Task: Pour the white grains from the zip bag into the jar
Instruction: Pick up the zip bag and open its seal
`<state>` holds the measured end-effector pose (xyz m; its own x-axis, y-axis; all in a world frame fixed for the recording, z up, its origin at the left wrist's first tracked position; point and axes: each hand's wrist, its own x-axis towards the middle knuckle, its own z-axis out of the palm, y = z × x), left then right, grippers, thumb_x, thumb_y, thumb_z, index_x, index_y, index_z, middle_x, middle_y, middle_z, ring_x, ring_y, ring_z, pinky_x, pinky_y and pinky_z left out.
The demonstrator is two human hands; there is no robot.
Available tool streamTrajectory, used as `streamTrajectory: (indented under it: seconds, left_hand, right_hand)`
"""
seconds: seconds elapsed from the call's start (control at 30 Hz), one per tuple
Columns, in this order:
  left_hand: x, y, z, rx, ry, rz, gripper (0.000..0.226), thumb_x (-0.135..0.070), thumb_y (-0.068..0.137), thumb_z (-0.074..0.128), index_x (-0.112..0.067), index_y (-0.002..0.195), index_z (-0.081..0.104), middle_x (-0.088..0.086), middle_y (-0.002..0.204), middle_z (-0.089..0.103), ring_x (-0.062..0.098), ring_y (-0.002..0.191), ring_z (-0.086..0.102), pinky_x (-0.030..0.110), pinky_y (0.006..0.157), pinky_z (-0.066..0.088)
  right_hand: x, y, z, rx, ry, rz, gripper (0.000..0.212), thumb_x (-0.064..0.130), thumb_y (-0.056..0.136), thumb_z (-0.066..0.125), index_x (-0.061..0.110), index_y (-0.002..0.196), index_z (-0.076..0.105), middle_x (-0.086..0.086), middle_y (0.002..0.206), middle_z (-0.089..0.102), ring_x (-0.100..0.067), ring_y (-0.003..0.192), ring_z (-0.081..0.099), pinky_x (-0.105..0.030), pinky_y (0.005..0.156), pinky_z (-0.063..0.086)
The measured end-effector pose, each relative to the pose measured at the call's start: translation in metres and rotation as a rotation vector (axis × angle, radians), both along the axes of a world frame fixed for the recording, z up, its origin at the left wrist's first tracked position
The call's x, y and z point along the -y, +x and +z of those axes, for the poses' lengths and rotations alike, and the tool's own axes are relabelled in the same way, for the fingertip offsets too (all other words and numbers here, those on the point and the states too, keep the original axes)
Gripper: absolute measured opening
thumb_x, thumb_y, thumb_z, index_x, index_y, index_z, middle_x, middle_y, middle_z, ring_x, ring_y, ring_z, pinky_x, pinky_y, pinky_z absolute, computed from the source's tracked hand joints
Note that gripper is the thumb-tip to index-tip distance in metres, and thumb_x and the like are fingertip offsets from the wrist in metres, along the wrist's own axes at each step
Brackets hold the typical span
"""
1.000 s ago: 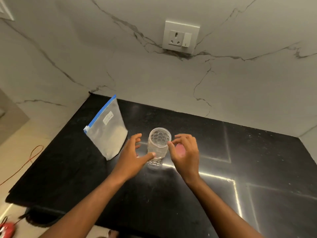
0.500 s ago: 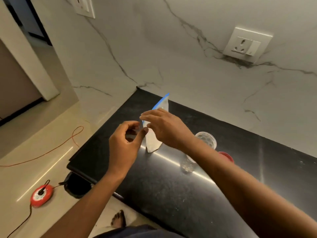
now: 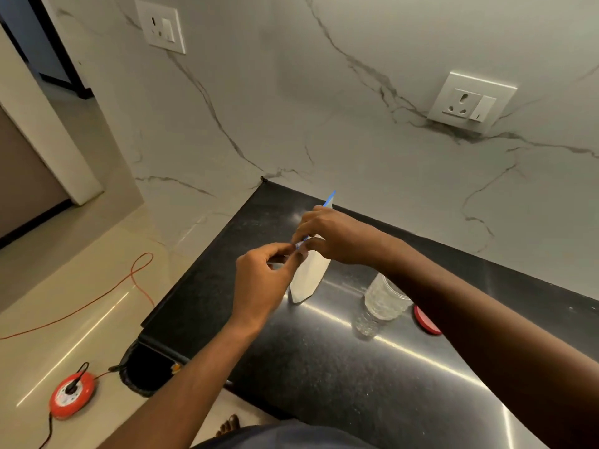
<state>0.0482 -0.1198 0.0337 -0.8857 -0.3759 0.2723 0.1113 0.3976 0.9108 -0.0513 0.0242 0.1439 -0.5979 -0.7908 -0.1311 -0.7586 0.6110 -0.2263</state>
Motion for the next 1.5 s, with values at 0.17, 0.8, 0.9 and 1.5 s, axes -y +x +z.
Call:
streamTrajectory:
  seconds: [0.17,0.8,0.9,1.5]
  left_hand:
    - [0.007,-0.006,-0.001,-0.039,-0.028,-0.023,0.049,-0.059,0.086,0.068,-0.02,0.113,0.08,-0.007,0.1,0.081,0.005,0.086,0.076,0.02,0.076,0.063]
    - [0.006,-0.013,0.007,-0.192,-0.217,-0.036,0.041,-0.051,0.092,0.065,-0.014,0.098,0.079,0.0,0.09,0.08,0.009,0.072,0.07,0.048,0.075,0.061]
    - [0.005,-0.009,0.007,-0.209,-0.234,-0.031,0.037,-0.047,0.091,0.068,-0.012,0.097,0.079,0.001,0.089,0.08,0.011,0.068,0.068,0.05,0.071,0.06]
    - [0.028,-0.017,0.024,0.026,0.073,-0.193,0.026,-0.059,0.085,0.077,-0.043,0.104,0.071,-0.023,0.101,0.073,-0.001,0.098,0.068,0.011,0.075,0.058]
  right_hand:
    - [0.002,-0.006,0.005,-0.007,0.028,0.021,0.027,0.024,0.104,0.062,0.017,0.127,0.075,0.0,0.123,0.071,-0.009,0.105,0.046,-0.02,0.085,0.037]
    - [-0.01,-0.041,0.013,-0.217,0.142,0.13,0.03,0.035,0.101,0.066,0.03,0.13,0.072,0.01,0.134,0.067,-0.015,0.127,0.047,-0.033,0.099,0.039]
    - [-0.019,-0.06,0.013,-0.271,0.171,0.109,0.03,0.037,0.101,0.067,0.033,0.13,0.072,0.012,0.134,0.067,-0.015,0.129,0.047,-0.03,0.092,0.033]
    - [-0.043,-0.081,-0.005,-0.02,-0.388,-0.476,0.034,0.028,0.093,0.078,0.018,0.123,0.064,-0.002,0.116,0.071,-0.018,0.089,0.07,-0.029,0.074,0.056]
